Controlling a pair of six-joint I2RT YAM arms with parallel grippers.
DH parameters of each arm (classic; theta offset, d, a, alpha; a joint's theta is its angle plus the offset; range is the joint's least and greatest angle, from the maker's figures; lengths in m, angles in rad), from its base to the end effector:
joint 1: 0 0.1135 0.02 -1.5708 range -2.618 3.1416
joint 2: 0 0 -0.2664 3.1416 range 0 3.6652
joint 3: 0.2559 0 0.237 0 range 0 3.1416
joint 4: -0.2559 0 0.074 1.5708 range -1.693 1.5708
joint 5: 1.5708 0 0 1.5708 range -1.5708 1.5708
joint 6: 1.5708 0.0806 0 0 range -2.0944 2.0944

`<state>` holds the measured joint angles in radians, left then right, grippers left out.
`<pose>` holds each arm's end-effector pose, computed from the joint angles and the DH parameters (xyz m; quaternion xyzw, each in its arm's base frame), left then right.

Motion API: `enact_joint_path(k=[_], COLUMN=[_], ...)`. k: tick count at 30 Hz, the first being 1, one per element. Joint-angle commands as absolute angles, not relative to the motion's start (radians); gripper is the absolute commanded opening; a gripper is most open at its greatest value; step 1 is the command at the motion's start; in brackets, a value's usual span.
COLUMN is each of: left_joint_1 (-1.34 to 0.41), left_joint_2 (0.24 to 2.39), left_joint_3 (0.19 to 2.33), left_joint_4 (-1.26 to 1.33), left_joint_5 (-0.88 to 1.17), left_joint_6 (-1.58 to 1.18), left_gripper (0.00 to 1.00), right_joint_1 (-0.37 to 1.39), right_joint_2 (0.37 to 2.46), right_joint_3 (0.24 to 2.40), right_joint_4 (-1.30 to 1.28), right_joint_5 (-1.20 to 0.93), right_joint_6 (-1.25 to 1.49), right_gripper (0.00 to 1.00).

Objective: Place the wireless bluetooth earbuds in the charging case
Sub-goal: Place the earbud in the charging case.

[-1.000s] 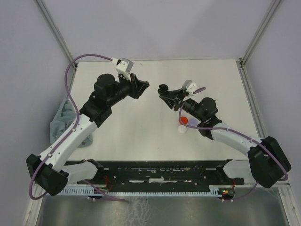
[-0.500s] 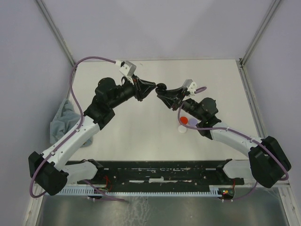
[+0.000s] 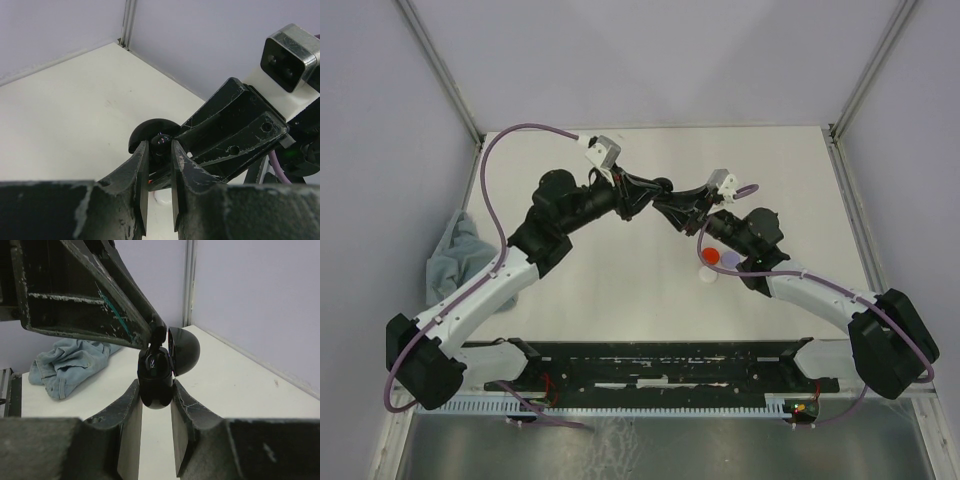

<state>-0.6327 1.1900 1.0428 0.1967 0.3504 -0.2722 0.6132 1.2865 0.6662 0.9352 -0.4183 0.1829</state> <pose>0.2305 -0.2033 0.3939 0.2459 0.6452 -0.4199 0.5890 0.2323 0.2035 0.3305 -0.2868 0.5256 0.4193 0.6824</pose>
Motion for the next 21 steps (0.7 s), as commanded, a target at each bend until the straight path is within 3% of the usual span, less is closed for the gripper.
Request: enact_joint_path(k=[1, 21], left_joint_1=[-0.650, -0.661], left_joint_2=[1.200, 1.161], left_joint_3=[1.042, 0.982], left_joint_4=[0.261, 0.213], left_joint_5=[0.358, 0.356], left_joint_6=[-0.304, -0.242], left_gripper=[0.20, 0.27], right_joint_1=[0.617, 0.617], right_joint_2=[1.269, 1.254], right_joint_3=[0.704, 0.696], right_joint_4=[1.008, 1.004], right_joint_5=[-0.425, -0.416], right_joint_6=[0.196, 0.189], right_gripper=[0.03, 0.03])
